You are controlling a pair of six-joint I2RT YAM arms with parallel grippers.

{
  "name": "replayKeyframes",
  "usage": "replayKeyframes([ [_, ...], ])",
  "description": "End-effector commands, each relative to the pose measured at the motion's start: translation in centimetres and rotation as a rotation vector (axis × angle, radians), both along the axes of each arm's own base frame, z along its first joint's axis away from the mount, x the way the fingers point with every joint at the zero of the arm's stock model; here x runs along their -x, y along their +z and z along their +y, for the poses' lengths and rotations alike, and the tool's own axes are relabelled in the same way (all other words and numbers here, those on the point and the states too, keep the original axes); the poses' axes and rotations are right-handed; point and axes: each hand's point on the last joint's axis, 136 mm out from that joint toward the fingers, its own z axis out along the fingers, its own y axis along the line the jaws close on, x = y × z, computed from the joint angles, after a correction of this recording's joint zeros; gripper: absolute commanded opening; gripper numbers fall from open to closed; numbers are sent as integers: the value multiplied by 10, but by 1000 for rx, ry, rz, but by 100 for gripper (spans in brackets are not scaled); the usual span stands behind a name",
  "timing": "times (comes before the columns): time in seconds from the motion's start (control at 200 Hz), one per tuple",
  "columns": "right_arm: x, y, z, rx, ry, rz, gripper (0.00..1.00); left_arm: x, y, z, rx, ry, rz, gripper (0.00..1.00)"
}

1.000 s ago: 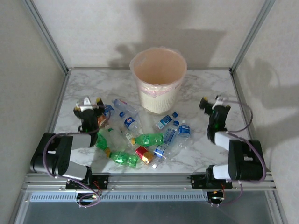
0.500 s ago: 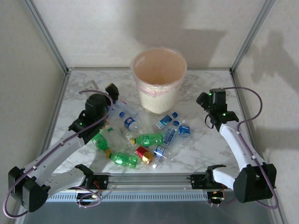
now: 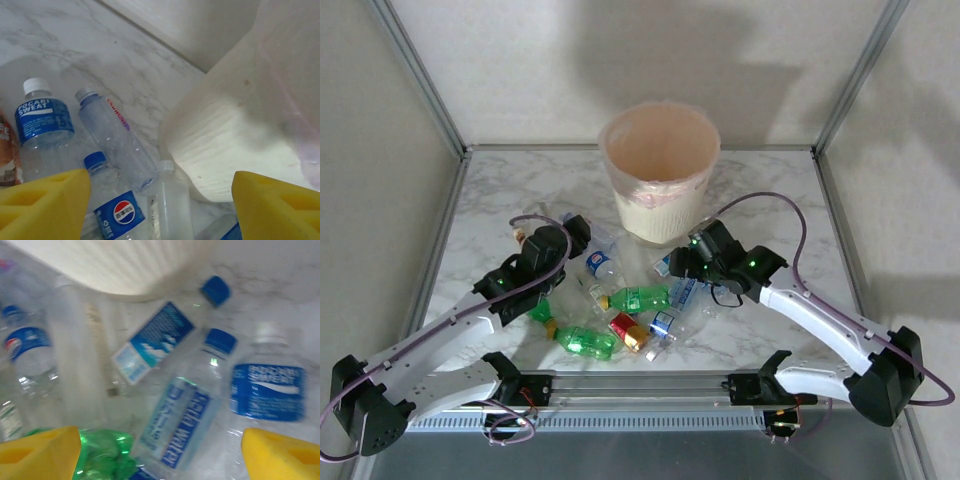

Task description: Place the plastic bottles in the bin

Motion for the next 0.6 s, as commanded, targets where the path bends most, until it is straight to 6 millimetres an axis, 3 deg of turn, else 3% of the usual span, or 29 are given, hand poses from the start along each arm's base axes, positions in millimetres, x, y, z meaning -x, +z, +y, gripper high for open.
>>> replayKeyframes([
  [0.0, 10, -24, -44, 156, -168, 65, 84, 8, 1, 6, 29, 10, 11, 74],
  [0.17, 15, -56, -60, 231, -213, 152, 84, 8, 17, 5, 33, -2, -12, 73],
  [0.325, 13, -73, -72, 232, -246, 180, 84, 9, 17, 5, 36, -7, -5, 72],
  [0.596, 11, -100, -73, 223, -228, 241, 84, 10, 17, 4, 48, -4, -6, 71],
])
